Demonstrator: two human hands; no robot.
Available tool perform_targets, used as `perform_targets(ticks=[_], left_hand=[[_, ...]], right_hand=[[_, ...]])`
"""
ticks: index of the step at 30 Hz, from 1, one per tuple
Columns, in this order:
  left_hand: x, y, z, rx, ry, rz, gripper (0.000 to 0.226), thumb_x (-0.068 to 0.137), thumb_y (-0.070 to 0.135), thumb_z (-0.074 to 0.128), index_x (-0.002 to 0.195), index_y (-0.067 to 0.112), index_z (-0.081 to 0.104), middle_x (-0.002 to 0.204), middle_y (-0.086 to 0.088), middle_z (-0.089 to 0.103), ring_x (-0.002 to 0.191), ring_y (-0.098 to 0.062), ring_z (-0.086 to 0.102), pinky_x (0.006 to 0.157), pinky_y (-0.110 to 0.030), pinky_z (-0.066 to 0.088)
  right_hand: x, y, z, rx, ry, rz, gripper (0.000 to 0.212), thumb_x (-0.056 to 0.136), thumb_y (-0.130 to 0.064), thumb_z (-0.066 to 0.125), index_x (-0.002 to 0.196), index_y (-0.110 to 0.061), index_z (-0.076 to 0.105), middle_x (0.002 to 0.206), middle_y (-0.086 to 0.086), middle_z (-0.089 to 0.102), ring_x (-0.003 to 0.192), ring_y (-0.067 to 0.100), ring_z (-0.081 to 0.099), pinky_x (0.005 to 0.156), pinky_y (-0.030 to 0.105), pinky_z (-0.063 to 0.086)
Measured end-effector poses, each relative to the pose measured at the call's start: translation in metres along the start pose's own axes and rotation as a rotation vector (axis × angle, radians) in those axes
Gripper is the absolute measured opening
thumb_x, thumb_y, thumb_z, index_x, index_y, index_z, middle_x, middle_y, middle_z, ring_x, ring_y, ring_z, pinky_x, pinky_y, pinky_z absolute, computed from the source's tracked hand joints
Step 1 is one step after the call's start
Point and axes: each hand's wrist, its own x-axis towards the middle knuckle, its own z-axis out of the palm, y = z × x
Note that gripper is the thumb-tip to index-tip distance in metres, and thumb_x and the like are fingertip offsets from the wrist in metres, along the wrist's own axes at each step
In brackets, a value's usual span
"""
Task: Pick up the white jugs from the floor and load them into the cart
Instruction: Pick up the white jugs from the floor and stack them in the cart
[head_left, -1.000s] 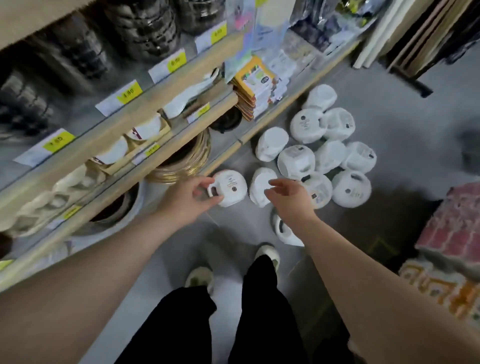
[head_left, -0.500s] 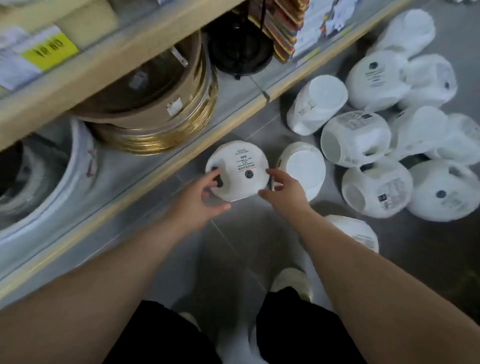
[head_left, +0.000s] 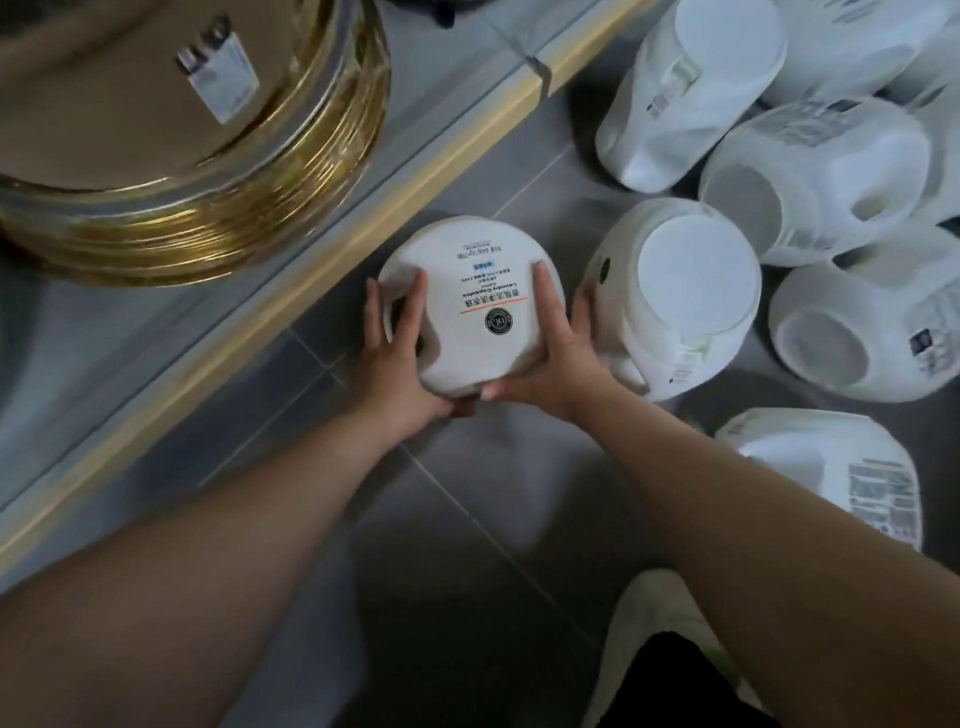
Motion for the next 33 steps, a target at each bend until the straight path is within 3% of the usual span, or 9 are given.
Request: perform_targets(ticks=[8,13,16,19,23,26,28,31,33], left_hand=[[-0.008,-0.008,-0.009,-0.12,0.008,0.024,0.132,0.059,0.02,0.091,0.141,0.057,-0.005,0.16,-0.005,-0.016,0.149,-0.027,-0.005,0.116,-0.042,0.02],[-0.063,0.036,-0.051,-0.406,-0.041,-0.083,0.114,0.067,0.019,0.086,0.148,0.051,0.013,0.152,0.016,0.027,0.137,-0.016,0.036,0.109,-0.045,0.041],[-0.108,0.084,-0.102,-0.429,-0.026,-0.13,0.111,0.065,0.027,0.088,0.146,0.054,0.017,0.146,0.017,0.037,0.128,-0.014,0.045,0.105,-0.042,0.045],[-0.153,0.145,-0.165,-0.47,0.008,-0.121,0.11,0.06,0.029,0.089,0.14,0.062,0.022,0.135,0.023,0.042,0.122,-0.008,0.048,0.105,-0.037,0.044],[-0.219,0.235,-0.26,-0.524,0.017,-0.089,0.111,0.045,0.045,0.086,0.134,0.07,0.024,0.14,0.025,0.041,0.126,-0.001,0.048,0.109,-0.036,0.042],[-0.272,0.292,-0.329,-0.554,0.009,-0.038,0.113,0.048,0.039,0.088,0.141,0.06,0.027,0.145,0.021,0.04,0.128,0.0,0.047,0.109,-0.036,0.042],[-0.304,0.321,-0.368,-0.589,0.035,0.003,0.109,0.057,0.024,0.091,0.145,0.048,0.033,0.146,0.017,0.042,0.127,-0.002,0.049,0.108,-0.036,0.043],[-0.349,0.349,-0.416,-0.614,0.071,0.043,0.108,0.047,0.037,0.09,0.14,0.052,0.037,0.141,0.019,0.044,0.123,-0.006,0.053,0.104,-0.039,0.047],[-0.374,0.359,-0.44,-0.633,0.103,0.057,0.11,0.042,0.043,0.088,0.139,0.053,0.037,0.14,0.02,0.045,0.122,-0.008,0.054,0.103,-0.041,0.048]], right_hand=[[0.002,-0.004,0.004,0.202,-0.009,-0.037,0.132,0.049,-0.023,0.096,0.15,-0.047,0.014,0.155,0.002,0.007,0.146,0.019,0.011,0.119,0.035,0.022],[-0.028,-0.059,-0.03,0.318,0.012,0.022,0.104,0.029,-0.068,0.088,0.126,-0.052,0.054,0.136,-0.005,0.042,0.129,0.02,0.044,0.107,0.043,0.043],[-0.071,-0.115,-0.071,0.287,-0.008,0.009,0.097,0.022,-0.081,0.08,0.114,-0.063,0.054,0.133,-0.005,0.044,0.128,0.023,0.045,0.106,0.045,0.044],[-0.125,-0.183,-0.124,0.288,-0.008,-0.005,0.085,0.021,-0.08,0.079,0.102,-0.073,0.052,0.127,-0.007,0.04,0.129,0.027,0.04,0.106,0.047,0.042],[-0.209,-0.286,-0.2,0.302,0.021,-0.038,0.074,0.022,-0.074,0.08,0.09,-0.078,0.05,0.121,-0.008,0.038,0.131,0.026,0.039,0.109,0.045,0.04],[-0.273,-0.356,-0.245,0.356,0.037,-0.077,0.084,0.023,-0.072,0.085,0.103,-0.066,0.057,0.128,-0.005,0.048,0.125,0.022,0.049,0.105,0.043,0.045],[-0.314,-0.397,-0.269,0.422,0.02,-0.1,0.089,0.035,-0.057,0.093,0.117,-0.046,0.061,0.13,0.002,0.056,0.115,0.017,0.06,0.099,0.039,0.051],[-0.361,-0.445,-0.294,0.471,-0.03,-0.186,0.075,0.061,-0.026,0.092,0.129,-0.026,0.058,0.121,-0.002,0.065,0.103,0.009,0.065,0.096,0.033,0.052],[-0.383,-0.47,-0.299,0.455,-0.028,-0.229,0.076,0.06,-0.032,0.092,0.127,-0.03,0.058,0.119,-0.004,0.067,0.106,0.011,0.066,0.097,0.037,0.053]])
